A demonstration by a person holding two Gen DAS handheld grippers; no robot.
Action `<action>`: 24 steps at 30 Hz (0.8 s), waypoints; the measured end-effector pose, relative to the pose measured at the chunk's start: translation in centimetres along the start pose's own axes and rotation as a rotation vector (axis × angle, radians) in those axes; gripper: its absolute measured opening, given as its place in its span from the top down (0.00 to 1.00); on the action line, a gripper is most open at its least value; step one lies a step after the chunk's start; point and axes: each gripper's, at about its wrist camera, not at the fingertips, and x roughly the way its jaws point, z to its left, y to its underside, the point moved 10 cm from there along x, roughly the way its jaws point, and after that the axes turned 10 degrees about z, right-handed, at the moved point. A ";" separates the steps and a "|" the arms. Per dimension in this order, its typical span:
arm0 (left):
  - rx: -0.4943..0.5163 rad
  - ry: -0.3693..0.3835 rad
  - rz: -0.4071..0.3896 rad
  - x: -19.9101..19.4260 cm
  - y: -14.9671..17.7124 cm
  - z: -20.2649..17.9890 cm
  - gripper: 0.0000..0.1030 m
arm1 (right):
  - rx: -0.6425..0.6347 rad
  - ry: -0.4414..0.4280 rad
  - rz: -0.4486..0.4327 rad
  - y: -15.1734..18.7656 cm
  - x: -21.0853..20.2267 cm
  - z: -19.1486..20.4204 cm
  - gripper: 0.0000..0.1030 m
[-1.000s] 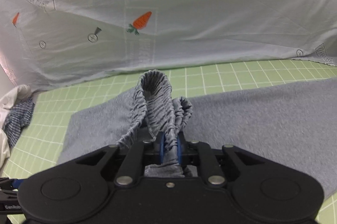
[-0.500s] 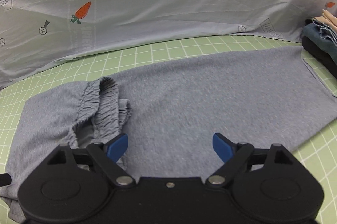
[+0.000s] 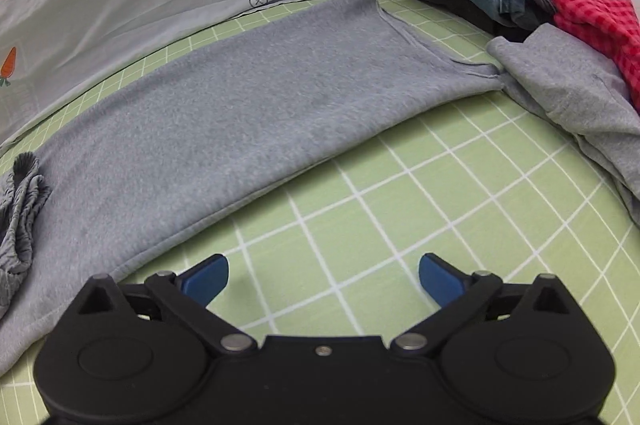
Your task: Fold clothes
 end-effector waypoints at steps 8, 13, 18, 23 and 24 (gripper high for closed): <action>-0.068 -0.051 0.034 3.1 -2.3 -2.2 0.17 | 0.126 -0.001 -0.095 -7.4 2.8 -5.5 0.00; -0.078 -0.100 0.085 5.5 -3.1 -2.3 0.17 | 0.196 0.072 -0.172 -11.1 4.6 -9.3 0.00; -0.058 -0.142 0.103 6.9 -3.3 -2.4 0.09 | 0.157 0.169 -0.198 -13.2 6.2 -10.2 0.00; -0.072 -0.146 0.108 7.2 -3.3 -2.1 0.04 | 0.069 0.129 -0.209 -13.5 6.7 -7.9 0.00; -0.076 -0.148 0.107 7.2 -3.3 -2.0 0.04 | 0.049 0.122 -0.212 -13.5 6.7 -7.3 0.01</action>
